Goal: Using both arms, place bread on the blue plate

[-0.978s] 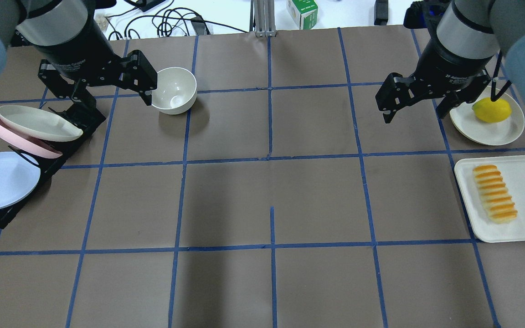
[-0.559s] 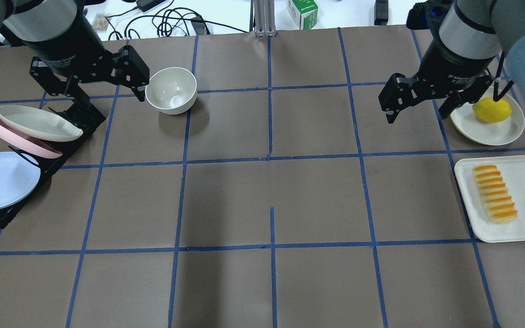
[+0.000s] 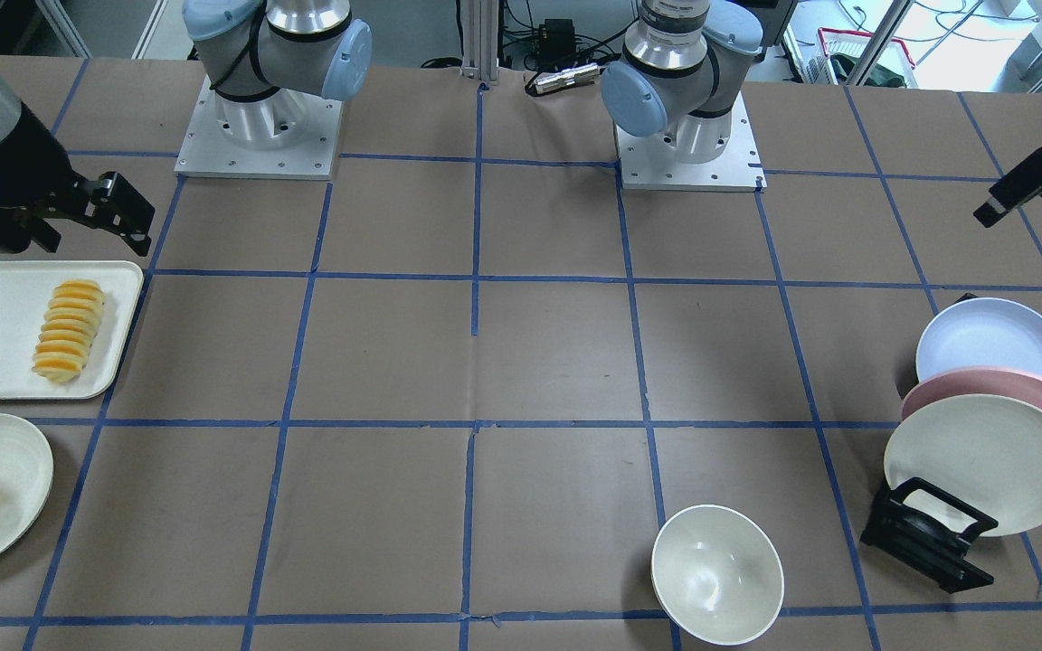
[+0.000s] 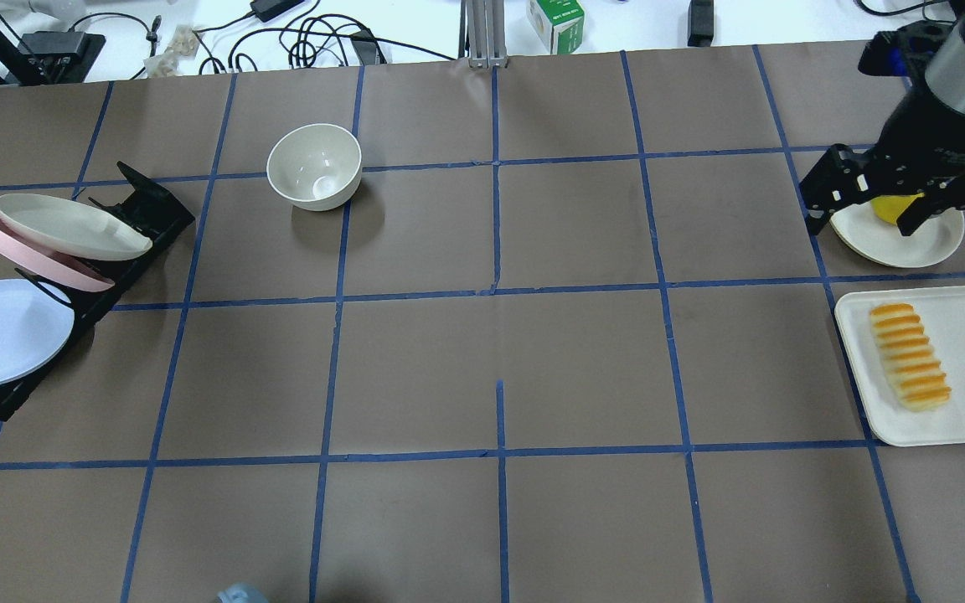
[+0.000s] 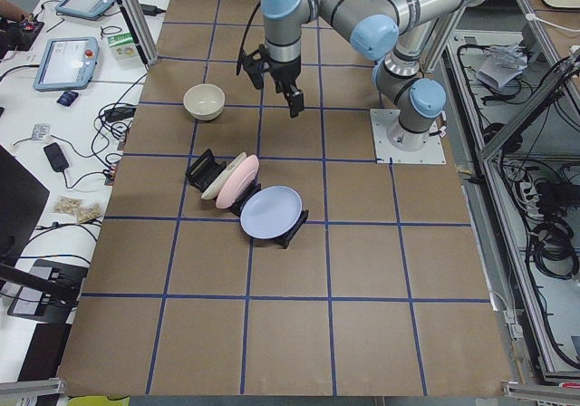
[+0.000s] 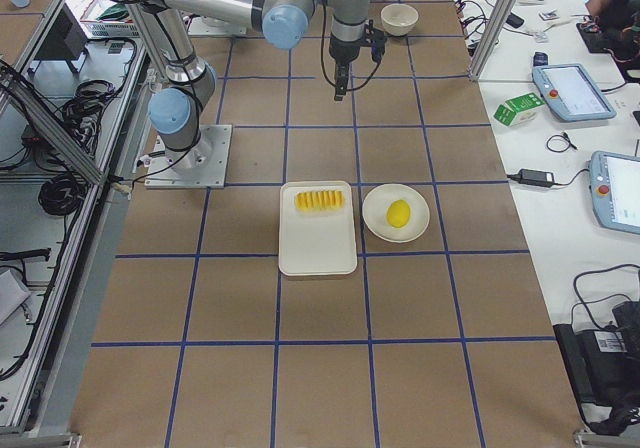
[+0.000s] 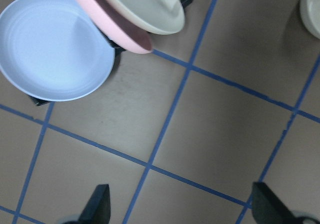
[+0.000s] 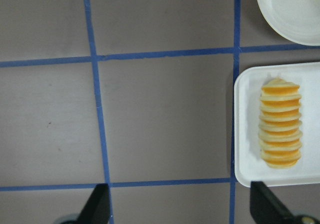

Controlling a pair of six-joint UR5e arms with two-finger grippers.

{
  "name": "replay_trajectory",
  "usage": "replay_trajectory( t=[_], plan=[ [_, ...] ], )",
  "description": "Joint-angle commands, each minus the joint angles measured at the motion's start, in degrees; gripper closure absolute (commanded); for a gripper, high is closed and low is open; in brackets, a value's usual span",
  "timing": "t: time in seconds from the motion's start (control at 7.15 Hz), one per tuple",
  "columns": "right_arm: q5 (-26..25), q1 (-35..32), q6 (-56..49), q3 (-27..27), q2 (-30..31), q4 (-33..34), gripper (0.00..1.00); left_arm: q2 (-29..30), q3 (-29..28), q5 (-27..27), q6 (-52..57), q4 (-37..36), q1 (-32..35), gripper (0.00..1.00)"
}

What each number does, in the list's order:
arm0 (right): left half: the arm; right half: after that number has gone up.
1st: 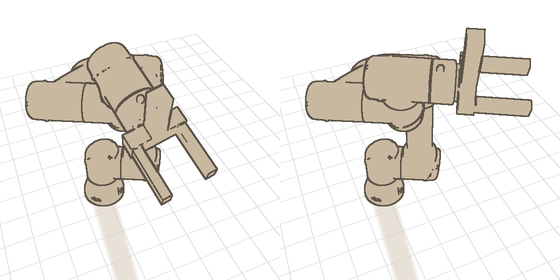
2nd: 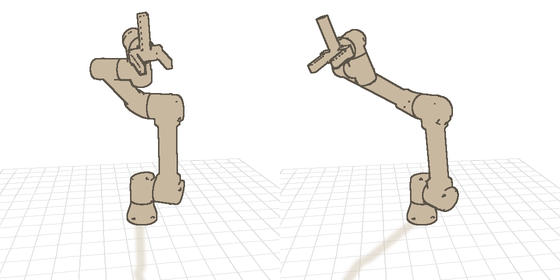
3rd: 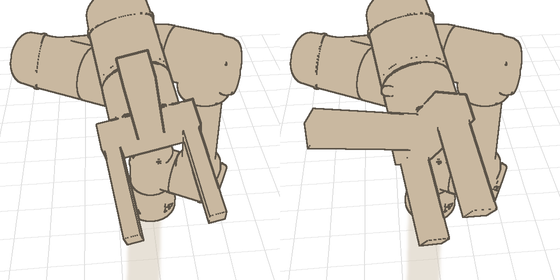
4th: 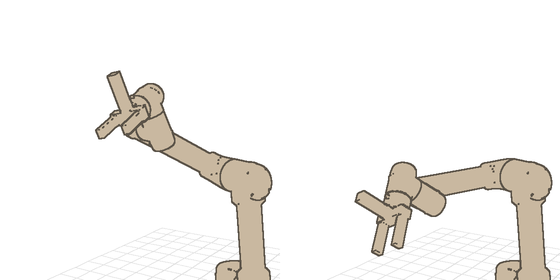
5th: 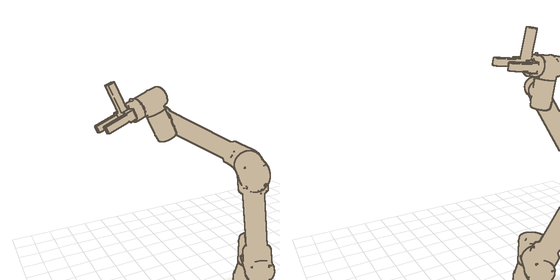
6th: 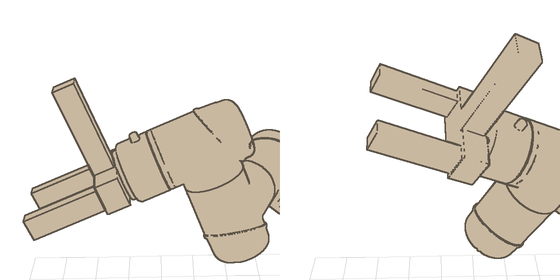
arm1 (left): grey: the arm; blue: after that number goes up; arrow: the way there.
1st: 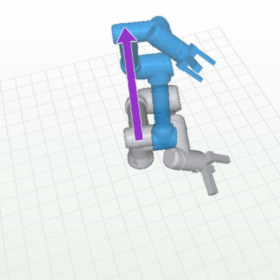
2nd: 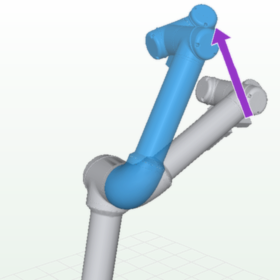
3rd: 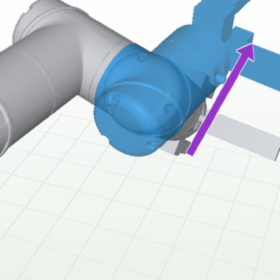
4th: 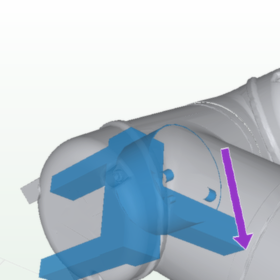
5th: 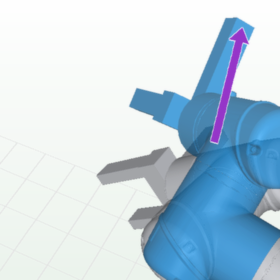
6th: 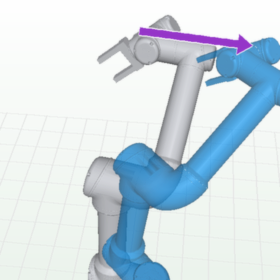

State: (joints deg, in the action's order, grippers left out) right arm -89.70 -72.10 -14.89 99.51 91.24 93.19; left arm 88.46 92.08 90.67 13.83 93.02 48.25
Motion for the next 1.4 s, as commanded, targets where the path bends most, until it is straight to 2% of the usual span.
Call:
replay_trajectory(
  t=[0.0,0.14,0.28,0.42,0.56,0.84,1.26],
  plan=[
    [-3.0,7.6,-6.4,7.2,-1.9,12.2,0.00,2.1,5.8,0.0,4.3,-13.9,-9.0,0.00],
    [-3.5,10.7,-10.3,10.5,-2.4,14.8,0.00,4.5,7.1,0.0,4.2,-18.3,-11.4,0.00],
    [-3.5,13.6,-11.3,13.8,-4.5,20.1,0.00,7.7,7.3,0.1,3.6,-19.2,-11.6,0.00],
    [-3.6,15.9,-15.4,15.8,-5.9,26.2,0.00,10.5,7.3,0.3,3.3,-22.7,-12.0,0.00],
    [-3.6,16.7,-17.3,17.2,-7.7,28.8,0.00,13.7,7.8,0.8,3.0,-25.8,-12.1,0.00],
    [-4.9,17.5,-17.3,17.3,-10.4,29.4,0.00,17.5,7.6,7.3,2.6,-33.0,-12.1,0.01],
    [-5.3,18.1,-16.9,17.4,-14.2,31.4,0.00,21.0,8.9,9.0,1.0,-33.8,-12.0,0.17]
  ],
)
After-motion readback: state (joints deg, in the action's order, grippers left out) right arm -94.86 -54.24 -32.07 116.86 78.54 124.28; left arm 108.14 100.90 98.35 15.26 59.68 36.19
